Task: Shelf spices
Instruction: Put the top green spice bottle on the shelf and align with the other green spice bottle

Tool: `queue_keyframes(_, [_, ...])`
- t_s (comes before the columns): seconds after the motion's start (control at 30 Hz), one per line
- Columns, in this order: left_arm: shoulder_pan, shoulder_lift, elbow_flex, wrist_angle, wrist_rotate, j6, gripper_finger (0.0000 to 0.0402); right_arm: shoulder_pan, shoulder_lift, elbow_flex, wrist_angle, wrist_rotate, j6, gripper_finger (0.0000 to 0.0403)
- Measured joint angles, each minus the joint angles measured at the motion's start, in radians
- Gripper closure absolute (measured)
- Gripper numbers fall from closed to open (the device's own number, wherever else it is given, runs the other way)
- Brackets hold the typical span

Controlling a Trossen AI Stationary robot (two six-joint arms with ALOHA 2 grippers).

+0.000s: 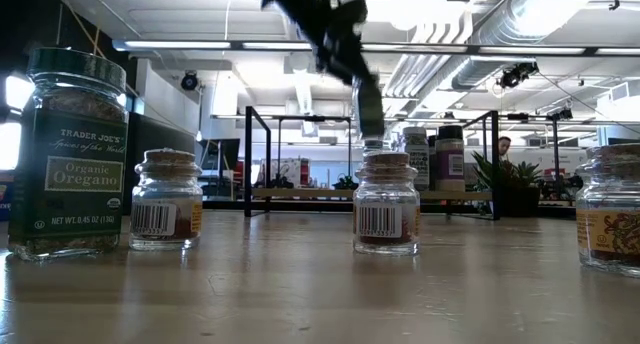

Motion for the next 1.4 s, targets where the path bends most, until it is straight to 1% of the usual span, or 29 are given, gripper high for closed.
queue_keyframes(0.1, [0.065,0.043,-0.003,0.020,0.038,0.051,0.0204,-0.007,0.000,0.000,0.001,-0.007,0.005,0.0135])
queue_keyframes(0.17, [0.094,0.063,-0.003,0.058,0.072,0.070,0.0205,-0.011,0.000,0.000,0.002,-0.023,0.008,0.0135])
queue_keyframes(0.23, [0.114,0.087,-0.001,0.087,0.082,0.083,0.0204,-0.018,0.000,0.000,0.003,-0.039,0.008,0.0135])
queue_keyframes(0.37, [0.131,0.121,-0.002,0.141,0.081,0.105,0.0204,-0.030,0.000,0.000,0.003,-0.073,0.008,0.0135])
queue_keyframes(0.57, [0.138,0.143,-0.003,0.204,0.083,0.133,0.0171,-0.046,0.000,0.000,0.002,-0.086,0.008,0.0135])
queue_keyframes(0.77, [0.133,0.170,-0.005,0.219,0.084,0.180,0.0172,-0.056,0.000,0.000,0.002,-0.090,0.008,0.0135])
queue_keyframes(0.93, [0.132,0.175,-0.005,0.231,0.073,0.190,0.0173,-0.056,0.000,0.000,0.002,-0.103,0.008,0.0135])
queue_keyframes(1.2, [0.134,0.174,-0.005,0.265,0.066,0.294,0.0173,-0.056,0.000,0.000,0.000,-0.113,0.008,0.0135])
queue_keyframes(1.33, [0.121,0.137,-0.006,0.216,0.008,0.283,0.0173,-0.056,0.000,0.000,0.002,-0.127,0.008,0.0135])
queue_keyframes(1.4, [0.111,0.101,-0.006,0.169,-0.002,0.268,0.0173,-0.056,0.000,0.000,0.003,-0.132,0.008,0.0135])
